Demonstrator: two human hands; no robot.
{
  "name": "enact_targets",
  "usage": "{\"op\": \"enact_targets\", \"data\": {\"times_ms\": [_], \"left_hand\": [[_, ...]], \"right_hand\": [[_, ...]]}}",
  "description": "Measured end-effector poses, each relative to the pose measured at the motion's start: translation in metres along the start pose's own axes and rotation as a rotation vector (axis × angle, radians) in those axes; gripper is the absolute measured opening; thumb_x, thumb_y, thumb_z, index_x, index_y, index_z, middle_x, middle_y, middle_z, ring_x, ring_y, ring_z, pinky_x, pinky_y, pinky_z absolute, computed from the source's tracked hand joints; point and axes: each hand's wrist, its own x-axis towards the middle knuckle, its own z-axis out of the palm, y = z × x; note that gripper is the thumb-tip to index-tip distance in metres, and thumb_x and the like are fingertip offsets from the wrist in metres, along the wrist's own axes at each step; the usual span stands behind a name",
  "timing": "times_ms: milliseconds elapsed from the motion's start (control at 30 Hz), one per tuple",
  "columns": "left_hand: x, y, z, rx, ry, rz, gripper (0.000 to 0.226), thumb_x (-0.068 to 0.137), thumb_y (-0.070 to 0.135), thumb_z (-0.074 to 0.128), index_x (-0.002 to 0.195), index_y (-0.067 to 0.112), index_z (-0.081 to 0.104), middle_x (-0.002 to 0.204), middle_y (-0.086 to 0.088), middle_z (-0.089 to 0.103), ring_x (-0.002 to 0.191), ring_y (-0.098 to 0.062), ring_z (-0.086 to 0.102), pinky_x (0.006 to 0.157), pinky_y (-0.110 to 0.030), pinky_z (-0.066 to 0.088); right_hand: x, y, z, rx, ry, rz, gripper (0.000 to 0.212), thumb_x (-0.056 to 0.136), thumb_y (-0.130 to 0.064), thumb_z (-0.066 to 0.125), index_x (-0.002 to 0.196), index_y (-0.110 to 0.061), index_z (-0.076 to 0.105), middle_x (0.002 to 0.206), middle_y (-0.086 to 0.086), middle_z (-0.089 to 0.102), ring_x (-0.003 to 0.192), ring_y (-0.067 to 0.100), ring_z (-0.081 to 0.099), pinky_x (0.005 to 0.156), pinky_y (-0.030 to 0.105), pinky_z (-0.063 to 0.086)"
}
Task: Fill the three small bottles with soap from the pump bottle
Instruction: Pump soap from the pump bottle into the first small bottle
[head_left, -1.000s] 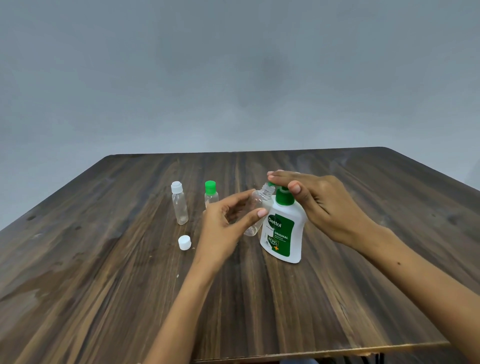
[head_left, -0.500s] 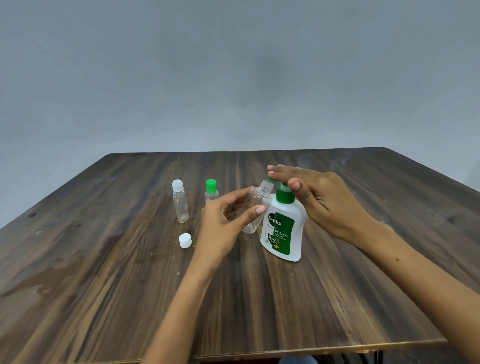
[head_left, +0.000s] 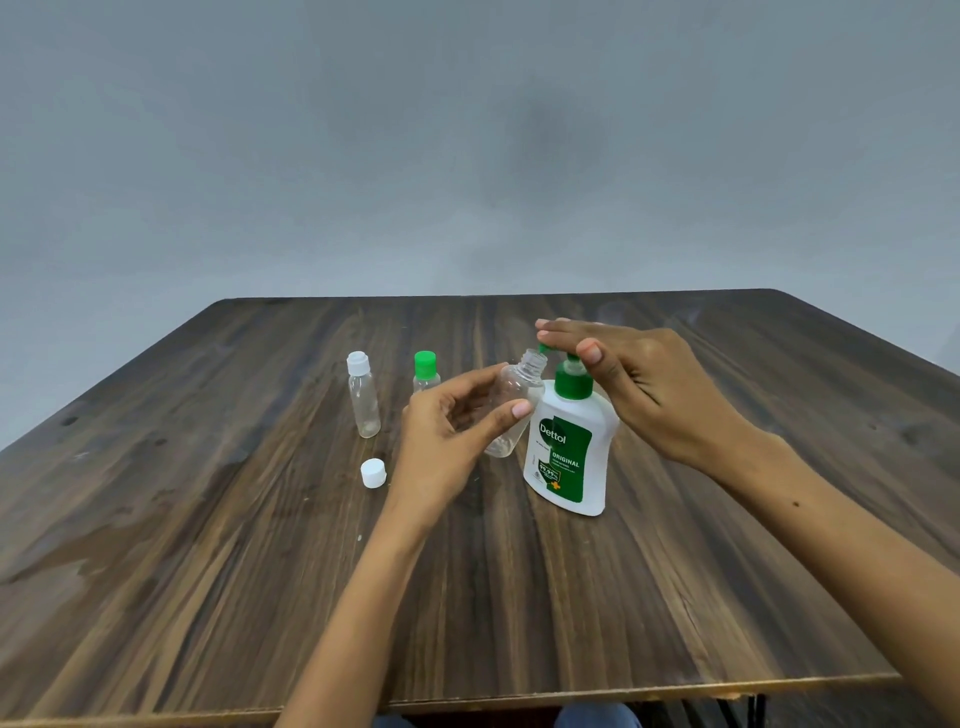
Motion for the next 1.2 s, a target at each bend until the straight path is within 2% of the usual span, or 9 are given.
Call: {"op": "enact_targets", "data": {"times_ms": [67, 233, 400, 600, 767, 967, 1033, 1100, 1200], "left_hand": [[0.0004, -0.0003, -0.0008, -0.009, -0.001, 0.001, 0.052, 0.069, 0.026, 0.075, 0.118, 0.01, 0.068, 0.108, 0.002, 0.074, 0.103, -0.006, 0.069, 0.086, -0.017, 0.053], [0.0003, -0.0016, -0.0006, -0.005, -0.016, 0.004, 0.049, 0.069, 0.025, 0.075, 0.116, 0.011, 0.068, 0.106, 0.004, 0.074, 0.101, -0.005, 0.069, 0.083, -0.015, 0.052], [0.0014, -0.0043, -0.0032, -0.006, -0.016, 0.005, 0.049, 0.071, 0.025, 0.075, 0.118, 0.01, 0.068, 0.109, 0.0, 0.074, 0.104, -0.009, 0.069, 0.089, -0.021, 0.054], [0.0009, -0.006, -0.0012, -0.024, -0.034, -0.004, 0.043, 0.07, 0.023, 0.075, 0.112, 0.016, 0.069, 0.101, 0.008, 0.075, 0.1, -0.008, 0.07, 0.085, -0.018, 0.054], [0.0013, -0.0042, -0.0032, -0.037, -0.031, 0.001, 0.045, 0.07, 0.024, 0.076, 0.113, 0.014, 0.069, 0.104, 0.004, 0.075, 0.102, -0.01, 0.07, 0.085, -0.017, 0.053], [0.0013, -0.0027, -0.0012, -0.04, -0.047, 0.003, 0.04, 0.069, 0.022, 0.075, 0.108, 0.018, 0.069, 0.097, 0.01, 0.076, 0.098, -0.007, 0.071, 0.082, -0.016, 0.053], [0.0008, -0.0026, -0.0014, -0.049, -0.047, 0.001, 0.04, 0.069, 0.022, 0.075, 0.109, 0.018, 0.069, 0.097, 0.01, 0.076, 0.098, -0.007, 0.071, 0.082, -0.015, 0.052], [0.0006, -0.002, -0.0025, -0.058, -0.048, 0.003, 0.042, 0.069, 0.022, 0.075, 0.11, 0.016, 0.069, 0.098, 0.009, 0.076, 0.098, -0.007, 0.071, 0.081, -0.014, 0.052], [-0.0001, -0.0029, -0.0039, -0.07, -0.047, 0.002, 0.042, 0.069, 0.021, 0.075, 0.11, 0.014, 0.069, 0.099, 0.008, 0.076, 0.098, -0.007, 0.071, 0.081, -0.014, 0.052]], "right_hand": [[-0.0015, 0.0002, 0.0032, 0.01, 0.02, 0.001, 0.077, 0.096, -0.066, 0.015, 0.116, -0.016, 0.071, 0.123, -0.008, 0.065, 0.118, 0.005, 0.057, 0.089, 0.019, 0.05], [-0.0037, -0.0008, 0.0058, 0.018, 0.047, 0.02, 0.078, 0.095, -0.066, 0.015, 0.111, -0.016, 0.073, 0.118, -0.009, 0.068, 0.112, 0.004, 0.061, 0.081, 0.028, 0.055], [-0.0016, 0.0, 0.0024, 0.009, 0.023, 0.006, 0.078, 0.095, -0.066, 0.014, 0.118, -0.017, 0.07, 0.124, -0.008, 0.065, 0.12, 0.005, 0.056, 0.089, 0.023, 0.051], [-0.0039, 0.0006, 0.0073, 0.056, 0.046, 0.033, 0.077, 0.095, -0.067, 0.017, 0.111, -0.017, 0.073, 0.116, -0.009, 0.069, 0.11, 0.002, 0.062, 0.077, 0.022, 0.053], [0.0005, 0.0007, 0.0007, 0.018, 0.003, 0.015, 0.077, 0.095, -0.067, 0.014, 0.119, -0.019, 0.069, 0.127, -0.009, 0.063, 0.122, 0.002, 0.054, 0.09, 0.016, 0.048], [-0.0029, 0.0011, 0.0071, 0.067, 0.041, 0.033, 0.076, 0.095, -0.066, 0.017, 0.11, -0.017, 0.073, 0.114, -0.011, 0.069, 0.11, 0.004, 0.062, 0.079, 0.02, 0.053], [-0.0031, 0.0013, 0.0067, 0.05, 0.044, 0.04, 0.077, 0.094, -0.068, 0.016, 0.111, -0.019, 0.073, 0.115, -0.011, 0.068, 0.11, 0.003, 0.062, 0.077, 0.017, 0.051], [-0.0013, 0.0013, 0.0041, 0.034, 0.038, 0.031, 0.078, 0.095, -0.068, 0.014, 0.114, -0.019, 0.072, 0.119, -0.011, 0.066, 0.114, 0.003, 0.06, 0.08, 0.013, 0.048], [-0.0002, 0.0014, 0.0013, 0.032, 0.02, 0.016, 0.077, 0.096, -0.066, 0.014, 0.118, -0.018, 0.07, 0.124, -0.009, 0.065, 0.119, 0.002, 0.056, 0.089, 0.02, 0.049]]}}
